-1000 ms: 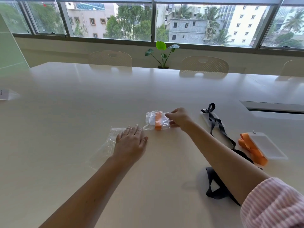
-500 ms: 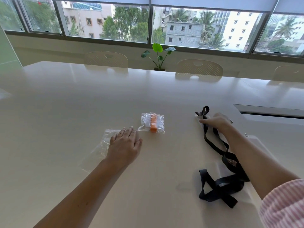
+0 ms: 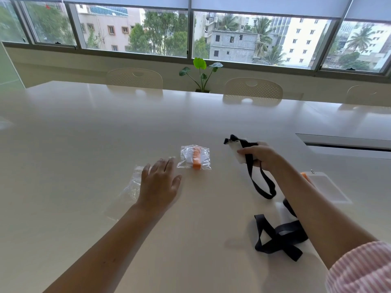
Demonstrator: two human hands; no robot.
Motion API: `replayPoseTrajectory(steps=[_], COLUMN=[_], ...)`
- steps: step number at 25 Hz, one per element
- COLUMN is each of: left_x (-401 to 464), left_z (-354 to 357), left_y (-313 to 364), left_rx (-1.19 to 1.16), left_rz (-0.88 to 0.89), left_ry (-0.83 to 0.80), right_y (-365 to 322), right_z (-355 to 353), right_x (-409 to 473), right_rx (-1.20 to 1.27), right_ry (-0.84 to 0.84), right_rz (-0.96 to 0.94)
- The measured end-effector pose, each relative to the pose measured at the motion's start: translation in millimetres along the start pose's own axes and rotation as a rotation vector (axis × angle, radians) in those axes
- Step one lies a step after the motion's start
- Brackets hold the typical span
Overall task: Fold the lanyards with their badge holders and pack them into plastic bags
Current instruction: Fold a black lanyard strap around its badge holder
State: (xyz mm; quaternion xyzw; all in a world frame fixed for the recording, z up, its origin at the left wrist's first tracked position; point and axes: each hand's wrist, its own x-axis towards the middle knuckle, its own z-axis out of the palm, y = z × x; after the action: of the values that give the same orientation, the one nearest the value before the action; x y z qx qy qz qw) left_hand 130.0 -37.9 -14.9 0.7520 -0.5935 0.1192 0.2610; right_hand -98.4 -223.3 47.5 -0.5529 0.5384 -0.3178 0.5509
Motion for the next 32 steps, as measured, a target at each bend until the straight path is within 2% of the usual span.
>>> replayPoseTrajectory(steps=[2,4,6,8,10,11,15,17,19,21,24,26,27,29,30,32], left_x=[4.7,11.3,21.8,36.4,50.2,56.5,68.3,69.2,68.8,70.0,74.1,77.6,79.2,82.8,83.8,83.8], left_z=[-9.4,-18.9,-27.0,-35.5,-43.6,-47.3,-52.1,-52.1,-54.0,-57.8,-63.9,-66.4,-67.6,-69.1,-69.1,-68.3], left_y=[4.8,16.1,32.4,48.0,62.4,68.1,81.6,78.1,72.0,67.6,68.1,70.8,72.0,73.8,74.8,76.5], left_rx=[-0.093,-0.319,-0.665,-0.952,-1.173,-1.228,-1.198,-1.15,-1.099,-1.084,-1.104,-1.114,-1.119,-1.127,-1.143,-1.194], left_rz=[0.11,0.106,-0.037,-0.204,-0.301,-0.316,-0.293,-0.287,-0.254,-0.219,-0.195,-0.182,-0.178,-0.179,-0.185,-0.215], left_ry=[0.157,0.191,0.066,-0.165,-0.328,-0.347,-0.245,-0.246,-0.296,-0.323,-0.285,-0.25,-0.234,-0.22,-0.228,-0.22], right_y=[-8.4,-16.6,-24.7,-30.5,-32.9,-32.6,-28.9,-28.8,-30.4,-33.7,-33.5,-37.4,-40.4,-47.6,-48.9,-51.1], right_z=[7.5,14.4,20.0,25.7,30.9,32.8,38.6,37.6,27.9,13.9,4.8,9.2,11.2,17.3,19.5,22.8], right_x=[-14.0,-27.3,-40.4,-53.2,-66.4,-71.9,-88.7,-90.3,-84.7,-76.8,-68.3,-72.9,-78.0,-92.4,-97.2,-104.4], right_rx=[0.131,0.235,0.319,0.353,0.349,0.337,0.293,0.2,0.21,0.177,-0.258,-0.325,-0.231,0.004,0.058,0.046], right_ry=[-0.073,-0.097,-0.134,-0.185,-0.201,-0.206,-0.188,-0.061,0.091,0.165,0.224,0.288,0.23,-0.003,-0.104,-0.156], right_rz=[-0.074,-0.143,-0.186,-0.209,-0.239,-0.261,-0.299,-0.312,-0.289,-0.236,-0.198,-0.325,-0.382,-0.398,-0.394,-0.428])
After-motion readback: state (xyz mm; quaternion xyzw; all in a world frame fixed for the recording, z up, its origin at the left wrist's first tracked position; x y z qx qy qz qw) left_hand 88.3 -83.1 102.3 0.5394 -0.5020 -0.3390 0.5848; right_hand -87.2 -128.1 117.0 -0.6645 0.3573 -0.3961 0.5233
